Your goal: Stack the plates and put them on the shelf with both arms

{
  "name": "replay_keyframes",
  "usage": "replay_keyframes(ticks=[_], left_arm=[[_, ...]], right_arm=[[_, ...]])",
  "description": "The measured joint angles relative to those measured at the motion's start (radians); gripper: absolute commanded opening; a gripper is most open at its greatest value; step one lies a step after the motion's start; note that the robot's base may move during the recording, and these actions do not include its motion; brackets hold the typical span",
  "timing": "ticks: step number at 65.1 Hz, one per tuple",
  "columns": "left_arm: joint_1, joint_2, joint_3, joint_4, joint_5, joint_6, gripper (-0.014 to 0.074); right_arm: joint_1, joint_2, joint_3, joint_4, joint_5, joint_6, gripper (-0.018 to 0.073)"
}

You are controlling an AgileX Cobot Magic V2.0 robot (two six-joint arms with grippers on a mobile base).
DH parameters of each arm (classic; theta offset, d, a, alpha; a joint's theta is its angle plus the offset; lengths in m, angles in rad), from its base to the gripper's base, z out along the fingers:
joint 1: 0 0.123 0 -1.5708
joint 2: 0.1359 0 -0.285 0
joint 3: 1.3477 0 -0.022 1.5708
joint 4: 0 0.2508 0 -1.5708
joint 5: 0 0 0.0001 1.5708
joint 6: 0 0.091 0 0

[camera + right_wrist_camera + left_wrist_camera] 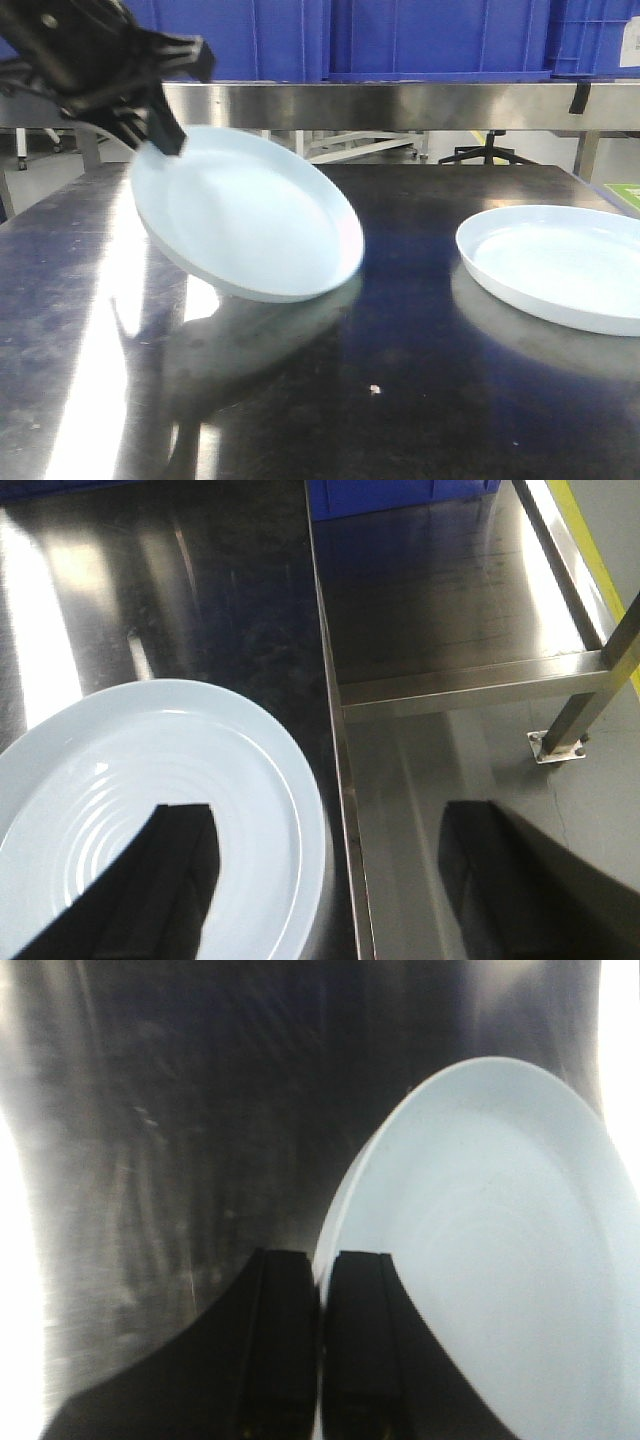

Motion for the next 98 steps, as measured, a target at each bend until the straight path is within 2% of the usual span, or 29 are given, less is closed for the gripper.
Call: replay_keyframes(ticks=[14,30,36,44,47,50,55,59,69,71,78,86,92,98], left_arm=[[-0.047,0.077,0.0,-0.009,-0.062,0.0,0.01],[-0.049,0.131,0.0,-0.011,-0.08,0.0,0.0106],[-0.049,0.14,0.0,-0.011,-0.08,0.0,0.0197],[-0.049,0.14,0.0,-0.011,-0.085,0.011,0.0426],[-0.049,0.14,-0.001,-0.011,-0.085,0.011,0.0479],[-0.049,0.14,-0.001,-0.011,-0.087,0.011,0.0491],[-0.049,0.14,-0.001,-0.011,-0.087,0.011,0.0457],[-0.049,0.14,-0.01,-0.011,-0.07,0.011,0.0393],[-0.049,0.124,-0.059,-0.011,-0.001,0.011,0.0105],[-0.049,0.112,-0.067,-0.011,0.004,0.011,0.0071],[-0.042,0.041,-0.083,-0.011,0.001,0.011,0.0087],[0.001,-0.07,-0.087,-0.011,-0.011,0.011,0.0088],[0.052,-0.157,-0.087,-0.011,-0.011,0.012,0.0088],[0.135,-0.245,-0.074,-0.007,-0.011,0.012,0.0088]], right_arm=[[0.0,0.0,0.0,0.0,0.0,0.0,0.0571],[0.0,0.0,0.0,0.0,0.002,0.0,0.0571],[0.0,0.0,0.0,0.0,0.002,0.0,0.0571],[0.0,0.0,0.0,0.0,0.002,0.0,0.0571],[0.0,0.0,0.0,0.0,0.002,0.0,0.0571],[0.0,0.0,0.0,0.0,0.002,0.0,0.0571],[0.0,0.0,0.0,0.0,0.004,0.0,0.0571],[0.0,0.0,0.0,0.0,0.004,0.0,0.0571],[0.0,0.0,0.0,0.0,0.004,0.0,0.0571],[0.0,0.0,0.0,0.0,0.004,0.0,0.0571],[0.0,0.0,0.0,0.0,0.006,0.0,0.0571],[0.0,0.0,0.0,0.0,0.007,0.0,0.0571],[0.0,0.0,0.0,0.0,0.007,0.0,0.0571],[0.0,0.0,0.0,0.0,0.007,0.0,0.0571]])
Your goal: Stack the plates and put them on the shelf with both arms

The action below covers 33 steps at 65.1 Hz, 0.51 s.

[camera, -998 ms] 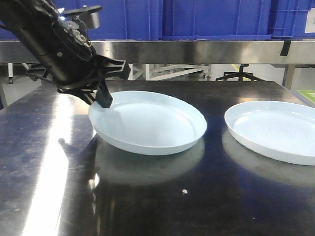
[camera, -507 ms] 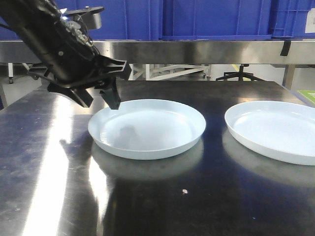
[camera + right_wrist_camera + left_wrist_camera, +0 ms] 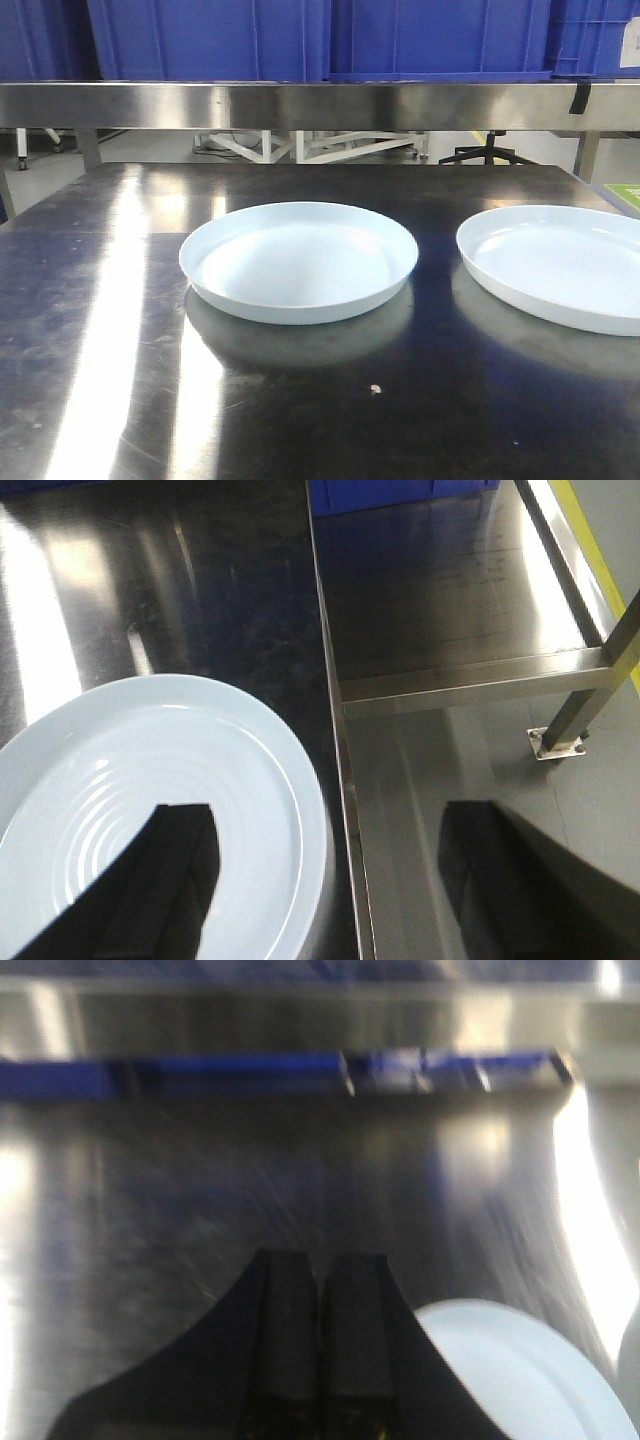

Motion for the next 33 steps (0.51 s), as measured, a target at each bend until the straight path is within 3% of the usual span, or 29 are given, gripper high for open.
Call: replay_keyframes(ticks=[10,16,33], left_arm=[[0.15,-0.154,0.09,0.017,-0.007,0.0,0.0088],[0.217,-0.261,0.234,0.025,-0.054,0.0,0.0088],[0.233,-0.496,0.599,0.081,-0.21,0.0,0.0088]], right_arm=[[0.0,0.0,0.0,0.0,0.0,0.0,0.0571],[0.0,0.0,0.0,0.0,0.0,0.0,0.0571],[0.0,0.0,0.0,0.0,0.0,0.0,0.0571]])
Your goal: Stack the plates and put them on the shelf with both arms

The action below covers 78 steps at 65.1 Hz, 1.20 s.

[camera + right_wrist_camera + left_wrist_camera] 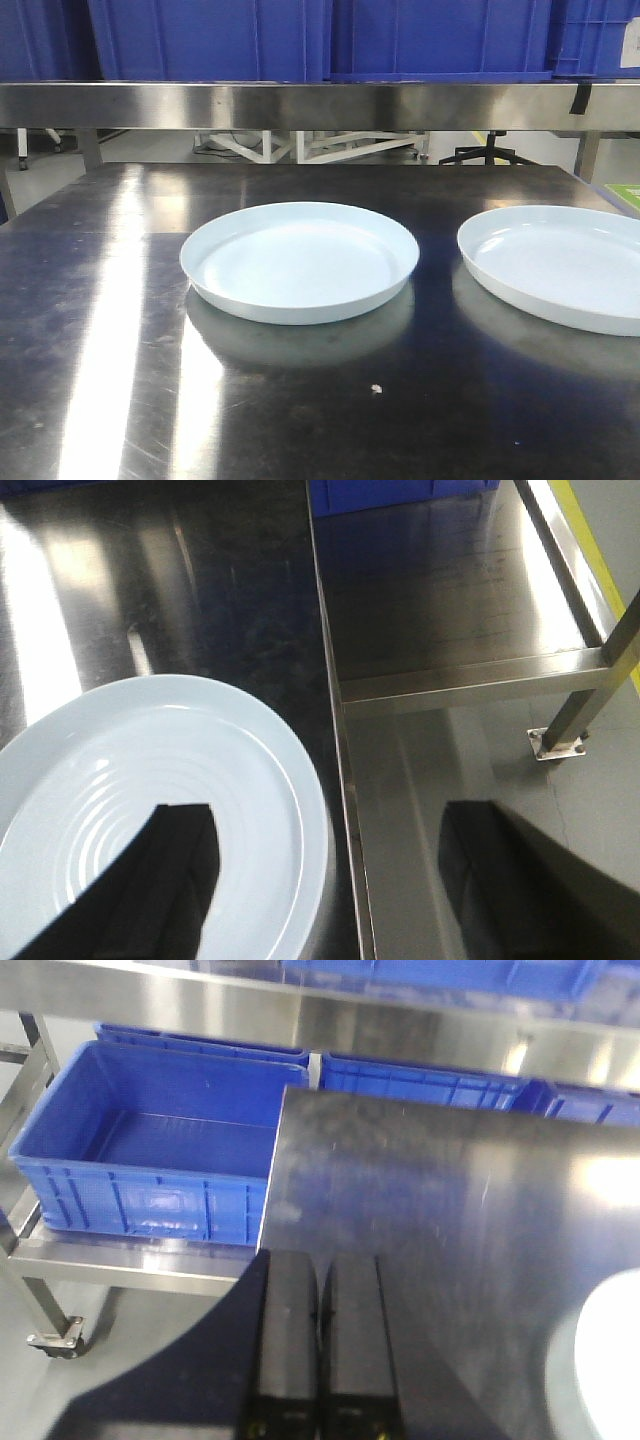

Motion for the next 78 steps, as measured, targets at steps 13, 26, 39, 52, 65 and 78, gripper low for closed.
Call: replay_keyframes(ticks=[13,26,39,52,65,78], left_arm=[[0.0,-0.118,0.146,0.007,-0.016,0.0,0.0088],[0.0,-0.16,0.228,0.009,-0.017,0.0,0.0087],[0.0,-0.16,0.235,0.009,-0.02,0.0,0.0087],[0.0,-0.16,0.235,0.01,-0.022,0.0,0.0087],[0.0,-0.16,0.235,0.01,-0.024,0.0,0.0087],[0.0,-0.16,0.235,0.01,-0.024,0.0,0.0082]], right_arm=[[0.0,0.0,0.0,0.0,0.0,0.0,0.0571],[0.0,0.0,0.0,0.0,0.0,0.0,0.0571],[0.0,0.0,0.0,0.0,0.0,0.0,0.0496],[0.0,0.0,0.0,0.0,0.011,0.0,0.0081],[0.0,0.0,0.0,0.0,0.032,0.0,0.0113],[0.0,0.0,0.0,0.0,0.033,0.0,0.0368]])
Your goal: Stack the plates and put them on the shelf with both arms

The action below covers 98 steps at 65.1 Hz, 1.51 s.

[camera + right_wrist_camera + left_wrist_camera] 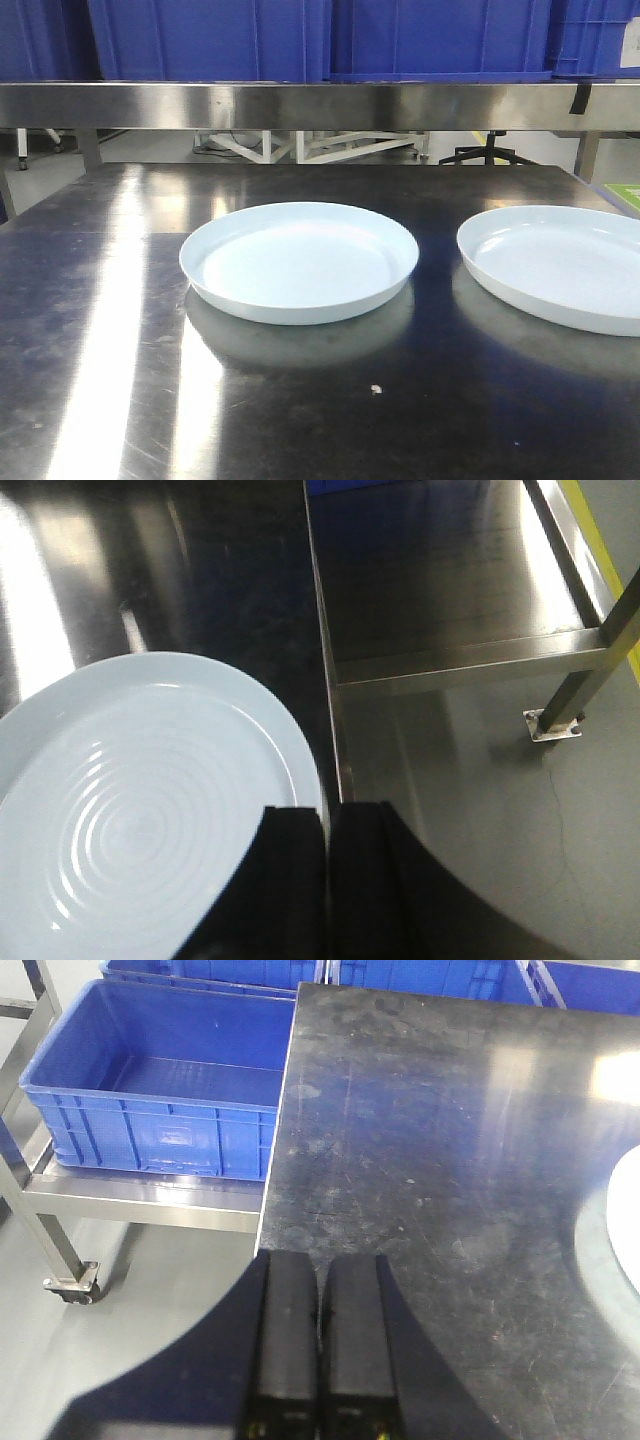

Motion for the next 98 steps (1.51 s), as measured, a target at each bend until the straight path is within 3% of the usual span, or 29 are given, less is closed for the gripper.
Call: replay_keyframes(ticks=[4,7,67,98], left_arm=[[0.0,0.0,0.0,0.0,0.0,0.0,0.0082],[0.0,0.0,0.0,0.0,0.0,0.0,0.0082],[0.0,0.0,0.0,0.002,0.0,0.0,0.0082],[0.0,0.0,0.0,0.002,0.0,0.0,0.0082]], right_arm=[[0.0,0.0,0.0,0.0,0.0,0.0,0.0477],[0.0,0.0,0.0,0.0,0.0,0.0,0.0503],[0.0,0.219,-0.007,0.0,-0.069,0.0,0.0496],[0.0,0.428,-0.14,0.0,-0.093,0.0,0.0496]])
